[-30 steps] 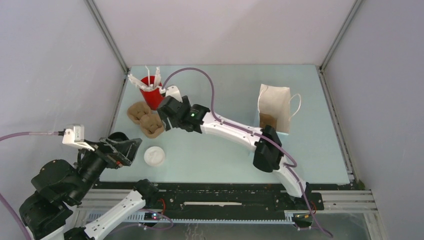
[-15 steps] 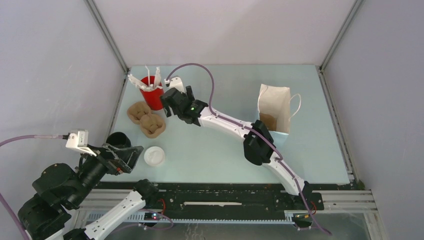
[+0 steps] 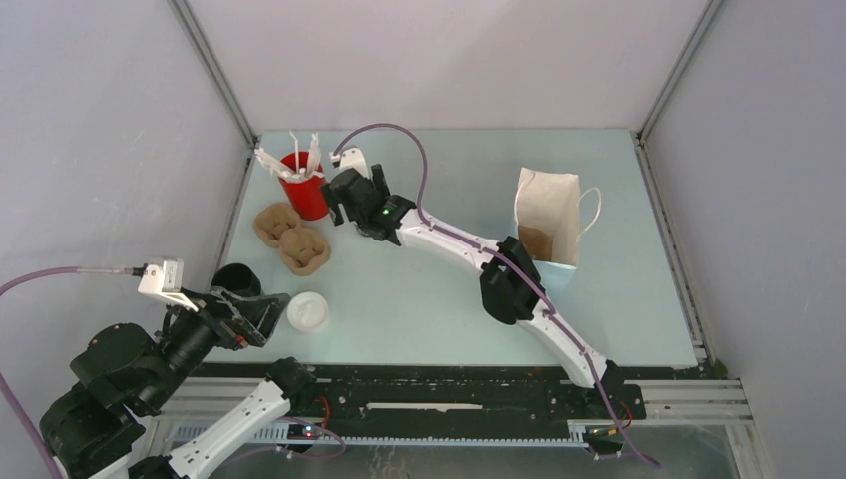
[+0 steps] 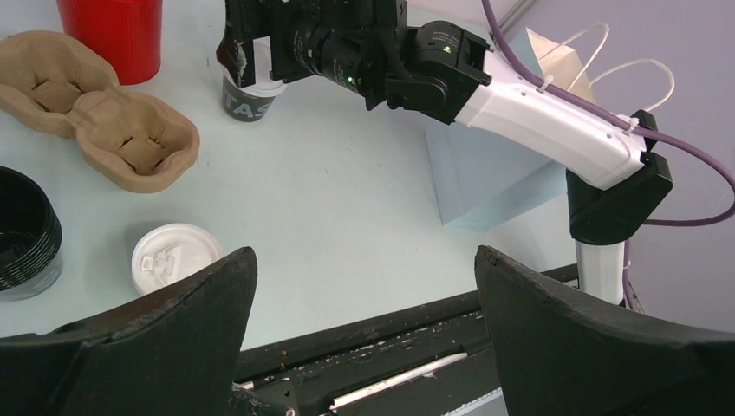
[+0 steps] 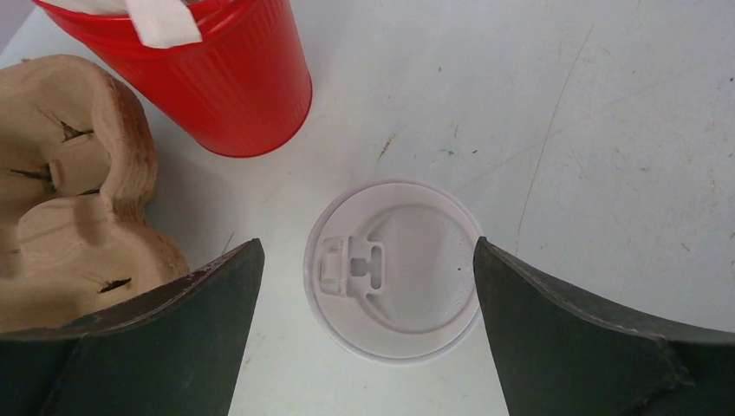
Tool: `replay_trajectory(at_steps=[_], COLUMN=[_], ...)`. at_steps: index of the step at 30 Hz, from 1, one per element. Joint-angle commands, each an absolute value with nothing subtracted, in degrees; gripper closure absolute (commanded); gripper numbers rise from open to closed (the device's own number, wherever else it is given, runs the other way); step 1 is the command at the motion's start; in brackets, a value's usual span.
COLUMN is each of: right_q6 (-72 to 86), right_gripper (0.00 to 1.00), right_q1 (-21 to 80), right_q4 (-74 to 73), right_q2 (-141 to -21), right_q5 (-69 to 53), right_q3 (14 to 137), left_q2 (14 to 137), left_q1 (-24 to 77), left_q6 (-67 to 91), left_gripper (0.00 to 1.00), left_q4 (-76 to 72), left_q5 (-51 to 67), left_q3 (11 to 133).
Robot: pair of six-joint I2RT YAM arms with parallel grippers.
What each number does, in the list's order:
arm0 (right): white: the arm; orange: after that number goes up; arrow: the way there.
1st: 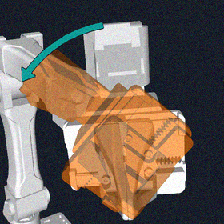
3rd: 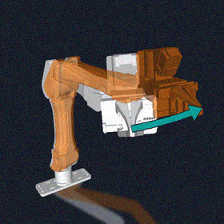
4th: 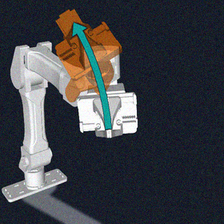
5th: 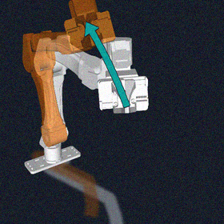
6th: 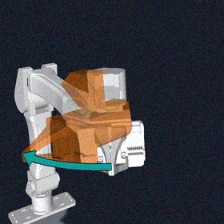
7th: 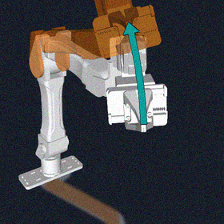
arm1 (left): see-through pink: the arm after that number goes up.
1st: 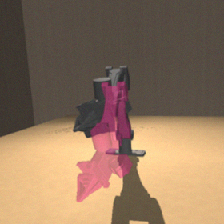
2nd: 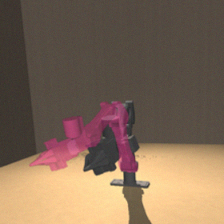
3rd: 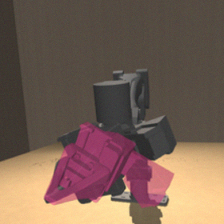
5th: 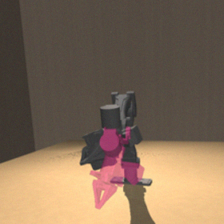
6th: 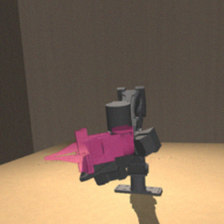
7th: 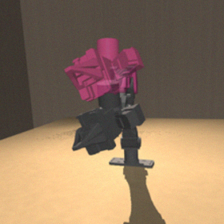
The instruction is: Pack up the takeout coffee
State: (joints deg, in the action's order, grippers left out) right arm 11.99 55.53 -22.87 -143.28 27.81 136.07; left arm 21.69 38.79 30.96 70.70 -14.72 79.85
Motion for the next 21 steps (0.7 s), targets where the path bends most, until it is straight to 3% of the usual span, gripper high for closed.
replay_trajectory(at_steps=[1,21], right_q6=[10.7,9.8], right_gripper=[0.00,0.01], right_q1=[54.5,53.5], right_q4=[-21.3,-22.0], right_q2=[-145.0,-144.9], right_q5=[27.0,25.7], right_q3=[138.8,138.5], left_q2=[22.9,24.3], left_q1=[39.0,39.0], left_q6=[29.3,28.4], left_gripper=[0.00,0.00], left_q4=[69.3,68.3], left_q5=[-14.2,-14.0], left_q3=[79.3,78.7])
